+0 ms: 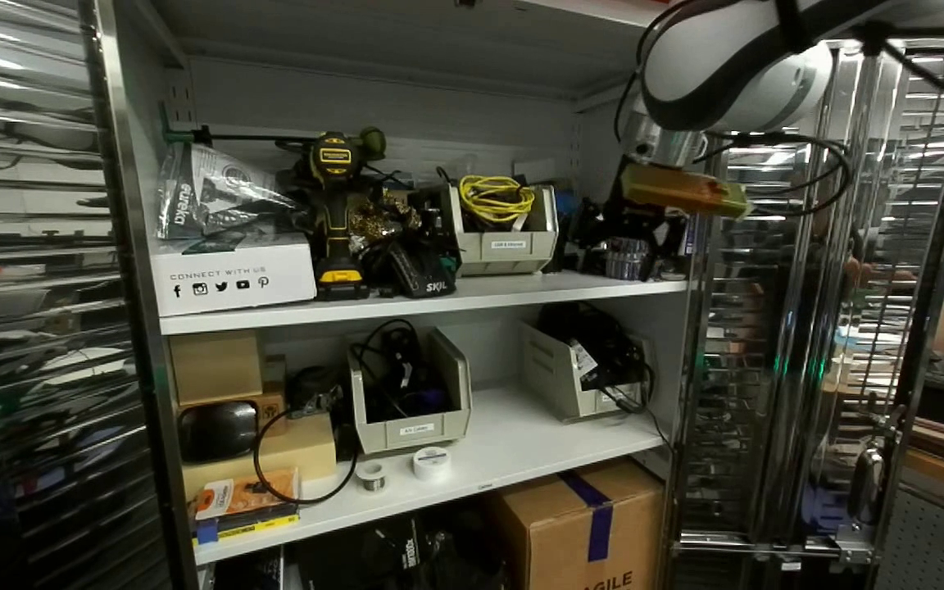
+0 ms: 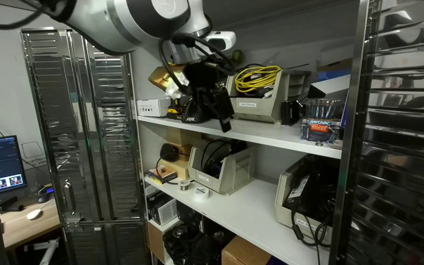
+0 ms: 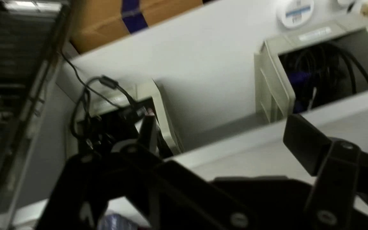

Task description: Pick up the yellow cable and put it in the tool box

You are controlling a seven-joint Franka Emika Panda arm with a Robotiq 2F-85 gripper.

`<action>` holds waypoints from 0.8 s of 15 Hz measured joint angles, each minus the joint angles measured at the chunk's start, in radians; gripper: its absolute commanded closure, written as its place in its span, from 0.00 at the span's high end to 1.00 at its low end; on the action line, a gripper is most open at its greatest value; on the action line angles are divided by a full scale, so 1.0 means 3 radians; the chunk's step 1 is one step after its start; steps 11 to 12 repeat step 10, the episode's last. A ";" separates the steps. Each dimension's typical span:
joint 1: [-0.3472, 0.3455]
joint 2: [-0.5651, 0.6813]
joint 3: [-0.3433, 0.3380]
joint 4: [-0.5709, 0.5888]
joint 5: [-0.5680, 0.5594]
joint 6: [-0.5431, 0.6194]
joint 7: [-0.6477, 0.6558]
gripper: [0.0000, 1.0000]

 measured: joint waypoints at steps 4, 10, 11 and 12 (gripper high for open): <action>-0.0008 -0.0653 -0.0103 -0.0283 0.0185 -0.1261 -0.0564 1.00; -0.0019 -0.1181 -0.0290 -0.0098 0.0204 -0.2463 -0.1174 1.00; -0.0019 -0.1181 -0.0290 -0.0098 0.0204 -0.2463 -0.1174 1.00; -0.0019 -0.1181 -0.0290 -0.0098 0.0204 -0.2463 -0.1174 1.00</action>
